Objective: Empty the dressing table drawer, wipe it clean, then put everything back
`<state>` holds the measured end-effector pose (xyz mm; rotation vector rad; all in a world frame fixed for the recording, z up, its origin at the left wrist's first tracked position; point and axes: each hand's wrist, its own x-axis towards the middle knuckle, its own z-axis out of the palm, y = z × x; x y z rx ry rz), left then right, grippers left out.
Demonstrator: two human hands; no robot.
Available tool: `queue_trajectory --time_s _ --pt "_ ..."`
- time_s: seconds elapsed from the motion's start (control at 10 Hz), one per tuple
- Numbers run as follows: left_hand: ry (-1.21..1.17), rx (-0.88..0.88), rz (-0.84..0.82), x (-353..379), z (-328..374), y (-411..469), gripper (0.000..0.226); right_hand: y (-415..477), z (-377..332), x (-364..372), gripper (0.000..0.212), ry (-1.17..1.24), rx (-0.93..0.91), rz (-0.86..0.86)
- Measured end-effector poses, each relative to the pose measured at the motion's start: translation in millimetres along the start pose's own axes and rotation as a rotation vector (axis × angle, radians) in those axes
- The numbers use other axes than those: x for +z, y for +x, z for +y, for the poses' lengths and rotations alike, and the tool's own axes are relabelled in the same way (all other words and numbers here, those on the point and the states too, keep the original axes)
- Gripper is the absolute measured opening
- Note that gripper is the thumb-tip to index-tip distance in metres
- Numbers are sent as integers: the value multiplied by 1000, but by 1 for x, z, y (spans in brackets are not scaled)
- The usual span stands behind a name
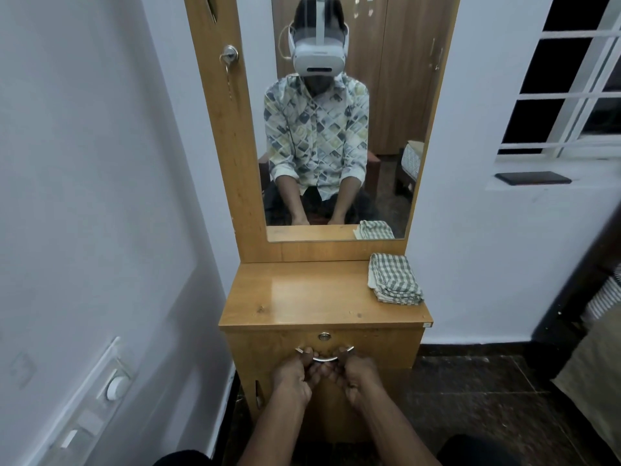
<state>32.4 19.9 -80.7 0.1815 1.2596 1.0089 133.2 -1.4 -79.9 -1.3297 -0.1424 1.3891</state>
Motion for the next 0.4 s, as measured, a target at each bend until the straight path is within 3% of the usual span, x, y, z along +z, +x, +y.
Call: queue_trajectory --time_s 0.1,0.2,0.3,0.4 --pt "30 -12 -13 -10 0 -1 17 -3 -1 -3 16 -39 -5 1" --pt "257 66 -27 -24 -12 -5 31 -6 10 -9 25 -222 -37 -5" --pt "486 324 39 -27 -11 -18 33 -13 6 -16 36 -473 -161 1" --pt "762 835 148 -32 6 -47 21 -36 -15 -30 31 -741 -409 3"
